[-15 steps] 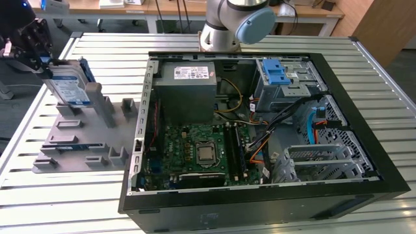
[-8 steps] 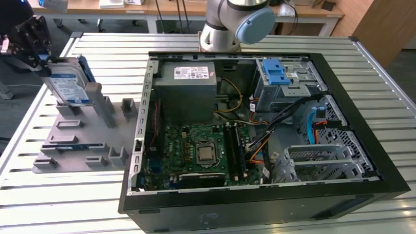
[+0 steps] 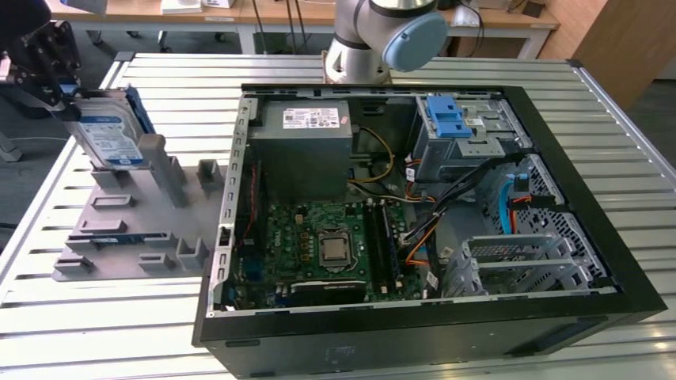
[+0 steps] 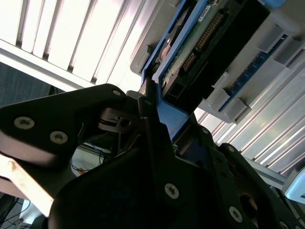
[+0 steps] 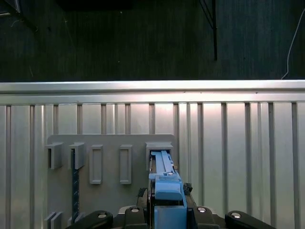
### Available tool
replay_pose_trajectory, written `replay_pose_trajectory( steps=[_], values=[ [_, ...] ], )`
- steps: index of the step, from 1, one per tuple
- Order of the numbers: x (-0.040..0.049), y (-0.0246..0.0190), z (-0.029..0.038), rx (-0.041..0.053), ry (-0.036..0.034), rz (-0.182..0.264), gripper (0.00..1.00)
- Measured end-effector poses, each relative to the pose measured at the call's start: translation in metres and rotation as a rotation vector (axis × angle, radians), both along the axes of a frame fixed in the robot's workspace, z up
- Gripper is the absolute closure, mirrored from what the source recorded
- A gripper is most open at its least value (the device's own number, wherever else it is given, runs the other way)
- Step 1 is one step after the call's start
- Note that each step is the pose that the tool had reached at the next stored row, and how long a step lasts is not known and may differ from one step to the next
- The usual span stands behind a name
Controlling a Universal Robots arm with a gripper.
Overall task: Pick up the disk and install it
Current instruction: 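Pick up the disk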
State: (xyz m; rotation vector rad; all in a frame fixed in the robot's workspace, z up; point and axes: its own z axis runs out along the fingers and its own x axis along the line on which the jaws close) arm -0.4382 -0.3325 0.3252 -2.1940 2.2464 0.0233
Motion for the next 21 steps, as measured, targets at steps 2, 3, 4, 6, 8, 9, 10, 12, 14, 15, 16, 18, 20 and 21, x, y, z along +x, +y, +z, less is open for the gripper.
replay_pose_trajectory(
  steps=[2, 3, 4, 6, 8, 9, 10, 12, 14, 15, 16, 18, 20, 21],
  values=[
    [0.0000, 0.0000, 0.0014, 0.0000, 0.0000, 0.000, 0.64],
    [0.0000, 0.0000, 0.0022, 0.0000, 0.0000, 0.000, 0.64],
    [0.0000, 0.0000, 0.0031, 0.0000, 0.0000, 0.000, 0.64],
    [0.0000, 0.0000, 0.0049, 0.0000, 0.0000, 0.000, 0.64],
    [0.0000, 0.0000, 0.0067, 0.0000, 0.0000, 0.000, 0.64],
    [0.0000, 0.0000, 0.0076, 0.0000, -0.0001, 0.000, 0.64],
    [0.0000, 0.0000, 0.0086, 0.0000, 0.0001, 0.000, 0.64],
    [0.0000, 0.0000, 0.0102, 0.0000, 0.0000, 0.000, 0.64],
    [0.0000, 0.0000, 0.0118, 0.0000, -0.0001, 0.000, 0.64],
    [0.0000, 0.0000, 0.0122, 0.0000, -0.0001, 0.000, 0.64],
    [0.0000, 0.0000, 0.0127, 0.0000, 0.0000, 0.000, 0.64],
    [0.0000, 0.0000, 0.0140, 0.0001, -0.0002, 0.000, 0.64],
    [0.0000, 0.0000, 0.0144, 0.0001, -0.0001, 0.000, 0.64],
    [0.0001, 0.0000, 0.0144, 0.0001, -0.0002, 0.000, 0.64]
  ],
)
